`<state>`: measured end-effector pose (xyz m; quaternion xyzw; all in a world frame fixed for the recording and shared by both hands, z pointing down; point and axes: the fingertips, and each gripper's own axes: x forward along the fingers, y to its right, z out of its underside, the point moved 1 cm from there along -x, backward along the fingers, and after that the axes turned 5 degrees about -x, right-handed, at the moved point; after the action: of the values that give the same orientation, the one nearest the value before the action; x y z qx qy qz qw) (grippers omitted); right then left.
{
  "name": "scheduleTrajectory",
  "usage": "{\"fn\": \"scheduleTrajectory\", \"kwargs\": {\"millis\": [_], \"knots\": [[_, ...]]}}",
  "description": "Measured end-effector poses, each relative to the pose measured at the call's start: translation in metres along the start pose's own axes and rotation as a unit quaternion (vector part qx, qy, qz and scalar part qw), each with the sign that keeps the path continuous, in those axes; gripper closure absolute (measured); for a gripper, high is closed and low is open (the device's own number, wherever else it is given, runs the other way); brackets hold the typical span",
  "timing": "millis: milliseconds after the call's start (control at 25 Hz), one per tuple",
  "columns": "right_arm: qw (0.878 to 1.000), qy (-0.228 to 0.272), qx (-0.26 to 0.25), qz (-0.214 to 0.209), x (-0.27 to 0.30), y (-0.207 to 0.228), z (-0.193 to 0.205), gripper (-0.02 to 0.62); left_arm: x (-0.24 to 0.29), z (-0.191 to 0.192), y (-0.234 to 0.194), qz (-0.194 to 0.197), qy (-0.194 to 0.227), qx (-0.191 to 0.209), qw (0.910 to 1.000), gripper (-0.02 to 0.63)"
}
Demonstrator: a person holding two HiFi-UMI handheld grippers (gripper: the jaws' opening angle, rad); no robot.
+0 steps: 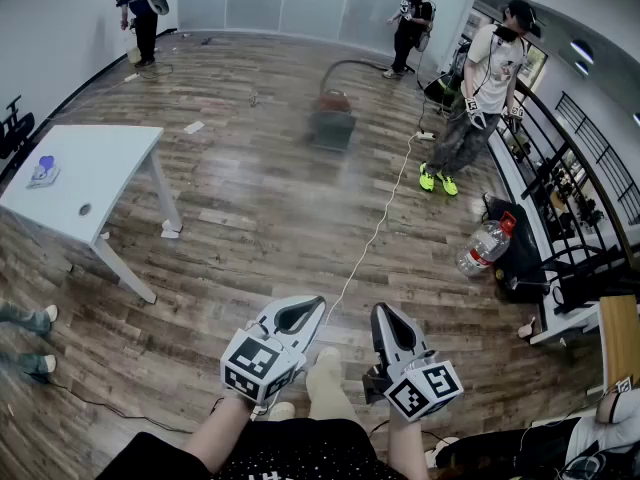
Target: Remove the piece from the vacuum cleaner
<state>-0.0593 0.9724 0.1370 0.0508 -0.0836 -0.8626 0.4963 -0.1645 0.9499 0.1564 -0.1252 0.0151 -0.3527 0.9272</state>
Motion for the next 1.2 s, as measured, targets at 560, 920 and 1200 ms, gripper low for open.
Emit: {"fn": "scheduleTrajectory", "kwargs": {"millis": [560,920,1200], "knots": [[0.999,0.002,0.012,-0.031,0.12,0.115,-0.022,0.586,0.132,-0.022,-0.086,-0.014,-0.002,-0.004,0.9999,0.598],[0.998,0.003,0.0,-0.07,0.2,0.209,-0.044,0.586,0.24,-0.046,-0.143,-0.045,0.017,-0.001,0.9988,0.598],[0.998,0.003,0.012,-0.059,0.224,0.256,-0.049,0.586,0.283,-0.05,-0.157,-0.049,0.006,0.0,0.9988,0.598]]}}
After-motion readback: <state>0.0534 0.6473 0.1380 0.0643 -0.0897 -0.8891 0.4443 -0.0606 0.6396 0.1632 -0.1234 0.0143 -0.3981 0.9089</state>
